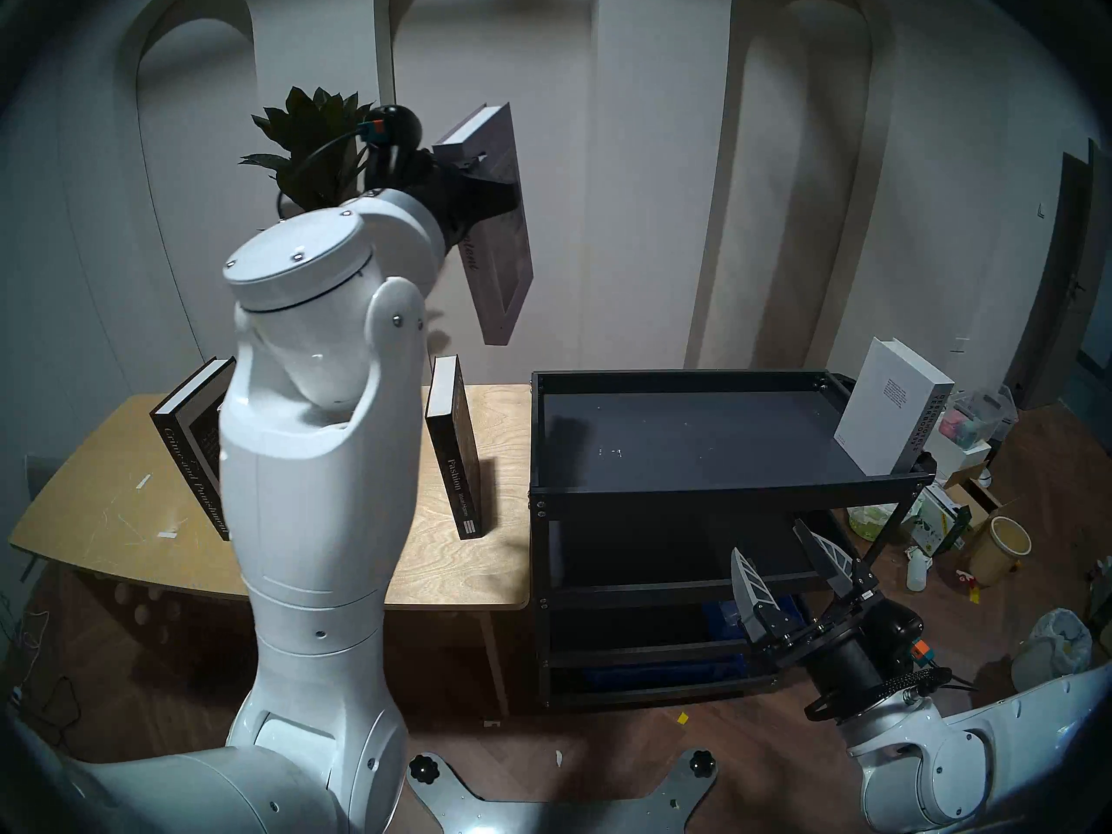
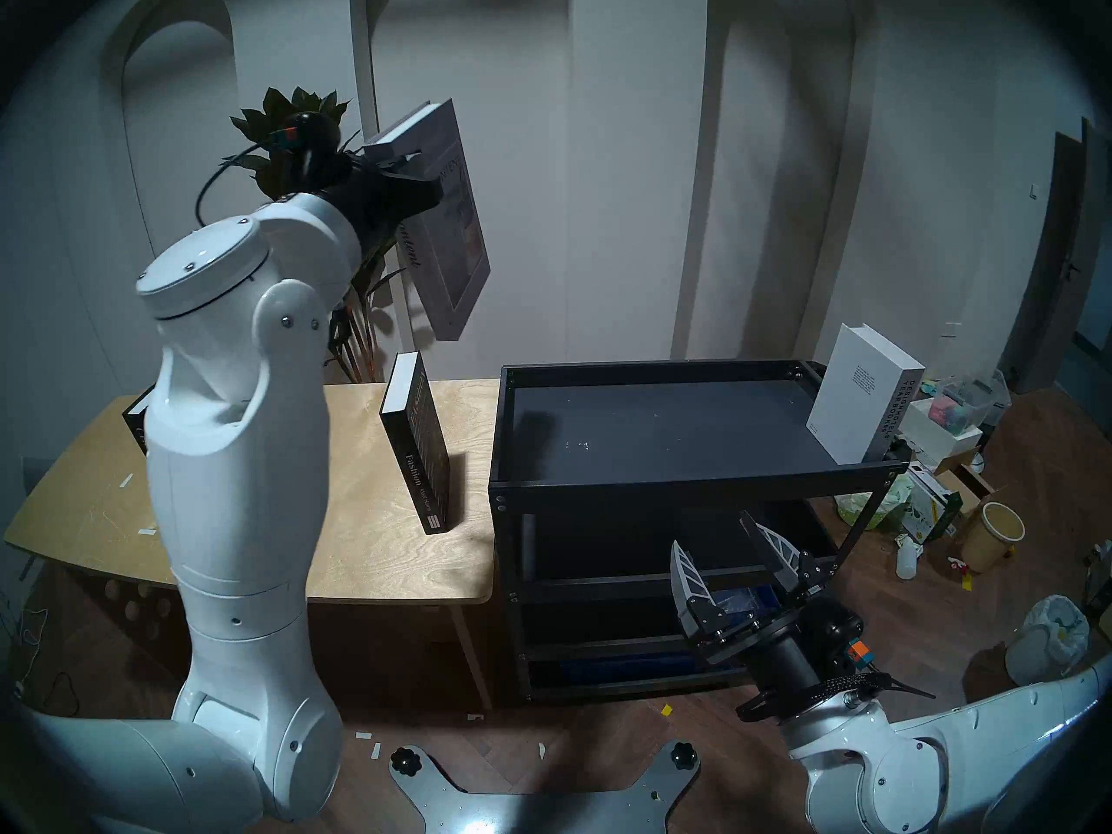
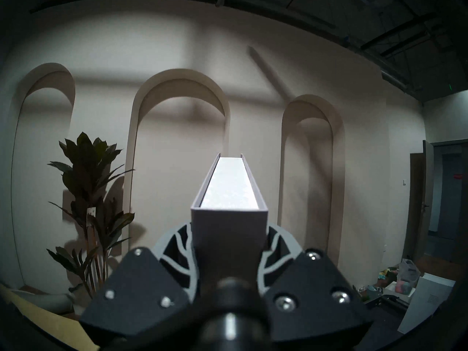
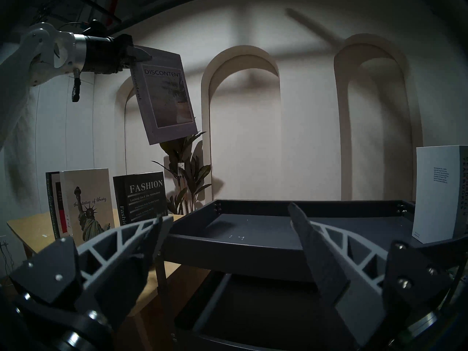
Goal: Move the books from the display table onto the shelf, standing them upright with spines facing out and tallest at one end
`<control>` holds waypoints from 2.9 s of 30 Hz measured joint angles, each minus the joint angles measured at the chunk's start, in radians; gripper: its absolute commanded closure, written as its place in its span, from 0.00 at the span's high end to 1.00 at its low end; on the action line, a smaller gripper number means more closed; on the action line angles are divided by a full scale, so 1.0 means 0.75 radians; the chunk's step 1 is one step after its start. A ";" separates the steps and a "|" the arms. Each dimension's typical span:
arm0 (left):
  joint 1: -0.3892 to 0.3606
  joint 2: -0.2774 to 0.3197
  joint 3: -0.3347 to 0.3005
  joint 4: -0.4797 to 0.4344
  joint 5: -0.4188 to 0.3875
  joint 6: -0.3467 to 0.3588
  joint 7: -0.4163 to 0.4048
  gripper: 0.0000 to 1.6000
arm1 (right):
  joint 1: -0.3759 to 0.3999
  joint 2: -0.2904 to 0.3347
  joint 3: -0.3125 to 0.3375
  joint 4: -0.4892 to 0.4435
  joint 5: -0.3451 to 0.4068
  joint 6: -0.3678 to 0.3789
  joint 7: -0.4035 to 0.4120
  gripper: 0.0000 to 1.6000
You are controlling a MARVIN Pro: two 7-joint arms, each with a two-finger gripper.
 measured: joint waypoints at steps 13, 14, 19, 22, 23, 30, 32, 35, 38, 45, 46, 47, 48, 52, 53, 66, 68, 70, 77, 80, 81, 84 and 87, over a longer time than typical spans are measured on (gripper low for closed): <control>-0.132 -0.117 0.061 0.280 0.085 0.076 0.217 0.00 | 0.003 -0.050 0.004 -0.014 -0.063 0.087 -0.037 1.00; -0.142 -0.127 0.064 0.293 0.091 0.082 0.233 0.00 | 0.007 -0.059 0.009 -0.015 -0.069 0.096 -0.041 1.00; -0.185 -0.182 0.082 0.343 0.112 0.112 0.311 0.00 | 0.042 -0.113 0.052 -0.021 -0.096 0.151 -0.061 1.00; -0.201 -0.215 0.093 0.365 0.121 0.129 0.352 0.00 | 0.072 -0.150 0.091 -0.020 -0.109 0.187 -0.073 1.00; -0.205 -0.225 0.095 0.371 0.123 0.135 0.364 0.00 | 0.082 -0.161 0.103 -0.018 -0.112 0.198 -0.076 1.00; -0.223 -0.296 0.101 0.398 0.135 0.160 0.451 0.00 | 0.172 -0.270 0.209 0.013 -0.123 0.296 -0.095 1.00; -0.226 -0.314 0.101 0.397 0.137 0.160 0.472 0.00 | 0.194 -0.299 0.230 0.029 -0.123 0.321 -0.096 1.00; -0.229 -0.342 0.101 0.393 0.139 0.160 0.503 0.00 | 0.230 -0.346 0.257 0.056 -0.123 0.363 -0.095 1.00; -0.229 -0.370 0.100 0.389 0.140 0.160 0.538 0.00 | 0.265 -0.399 0.276 0.083 -0.122 0.412 -0.080 1.00; -0.222 -0.416 0.104 0.382 0.142 0.160 0.592 0.00 | 0.325 -0.494 0.293 0.132 -0.120 0.494 -0.037 1.00; -0.218 -0.425 0.107 0.382 0.143 0.160 0.602 0.00 | 0.336 -0.514 0.293 0.143 -0.119 0.509 -0.028 1.00; -0.215 -0.429 0.108 0.382 0.143 0.160 0.607 0.00 | 0.341 -0.525 0.293 0.149 -0.119 0.517 -0.023 1.00; -0.211 -0.435 0.110 0.382 0.143 0.160 0.614 0.00 | 0.349 -0.540 0.293 0.157 -0.119 0.528 -0.016 1.00; -0.185 -0.460 0.121 0.384 0.143 0.160 0.642 0.00 | 0.383 -0.598 0.292 0.188 -0.117 0.577 0.016 1.00; -0.178 -0.464 0.124 0.384 0.143 0.160 0.648 0.00 | 0.391 -0.613 0.292 0.196 -0.117 0.588 0.024 1.00; -0.121 -0.485 0.175 0.376 0.142 0.160 0.723 0.00 | 0.475 -0.788 0.255 0.298 -0.095 0.714 0.114 1.00; -0.118 -0.485 0.182 0.369 0.142 0.160 0.735 0.00 | 0.486 -0.813 0.245 0.316 -0.090 0.731 0.126 1.00; -0.113 -0.486 0.194 0.354 0.142 0.160 0.756 0.00 | 0.504 -0.857 0.224 0.352 -0.079 0.762 0.146 1.00; -0.101 -0.482 0.214 0.312 0.140 0.159 0.799 0.00 | 0.541 -0.940 0.189 0.429 -0.056 0.819 0.181 1.00; -0.090 -0.469 0.226 0.287 0.138 0.159 0.826 0.00 | 0.565 -0.990 0.176 0.478 -0.040 0.852 0.201 1.00; -0.084 -0.461 0.230 0.278 0.136 0.159 0.836 0.00 | 0.575 -1.010 0.174 0.496 -0.033 0.864 0.209 1.00; -0.071 -0.448 0.238 0.267 0.128 0.159 0.853 0.00 | 0.593 -1.042 0.173 0.525 -0.024 0.884 0.220 1.00; -0.051 -0.431 0.249 0.253 0.112 0.159 0.872 0.00 | 0.615 -1.082 0.173 0.559 -0.014 0.906 0.232 1.00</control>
